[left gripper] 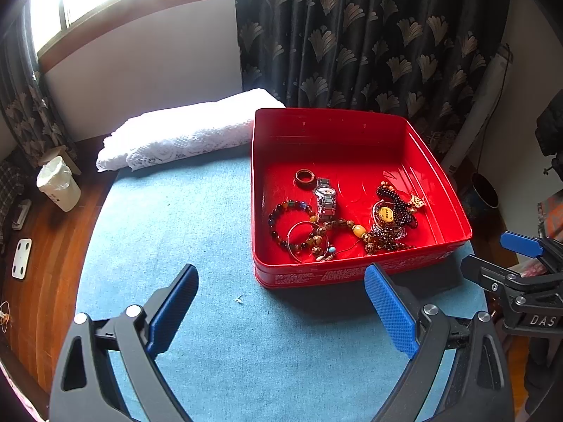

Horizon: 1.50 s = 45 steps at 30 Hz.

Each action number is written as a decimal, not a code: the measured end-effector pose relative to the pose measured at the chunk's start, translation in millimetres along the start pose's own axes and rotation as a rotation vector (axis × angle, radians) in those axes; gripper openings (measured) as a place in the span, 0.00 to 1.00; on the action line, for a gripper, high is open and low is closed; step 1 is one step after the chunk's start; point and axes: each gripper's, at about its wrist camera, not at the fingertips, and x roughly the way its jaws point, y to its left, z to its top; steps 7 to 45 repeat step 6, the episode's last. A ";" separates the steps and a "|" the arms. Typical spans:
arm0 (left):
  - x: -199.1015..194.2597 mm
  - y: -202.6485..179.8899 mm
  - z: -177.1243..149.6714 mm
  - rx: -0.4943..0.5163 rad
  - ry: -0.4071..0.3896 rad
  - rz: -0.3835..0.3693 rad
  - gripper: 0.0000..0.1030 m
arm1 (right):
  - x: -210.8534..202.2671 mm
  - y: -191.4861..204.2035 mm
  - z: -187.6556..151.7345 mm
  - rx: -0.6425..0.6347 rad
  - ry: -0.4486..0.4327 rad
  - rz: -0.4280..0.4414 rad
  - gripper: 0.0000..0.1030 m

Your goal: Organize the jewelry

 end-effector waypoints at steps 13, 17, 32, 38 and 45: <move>0.4 -0.3 -0.9 -0.002 0.000 0.001 0.91 | -0.1 -0.3 0.2 0.000 -0.001 0.000 0.93; 0.4 -0.3 -0.9 -0.002 0.000 0.001 0.91 | -0.1 -0.3 0.2 0.000 -0.001 0.000 0.93; 0.4 -0.3 -0.9 -0.002 0.000 0.001 0.91 | -0.1 -0.3 0.2 0.000 -0.001 0.000 0.93; 0.4 -0.3 -0.9 -0.002 0.000 0.001 0.91 | -0.1 -0.3 0.2 0.000 -0.001 0.000 0.93; 0.4 -0.3 -0.9 -0.002 0.000 0.001 0.91 | -0.1 -0.3 0.2 0.000 -0.001 0.000 0.93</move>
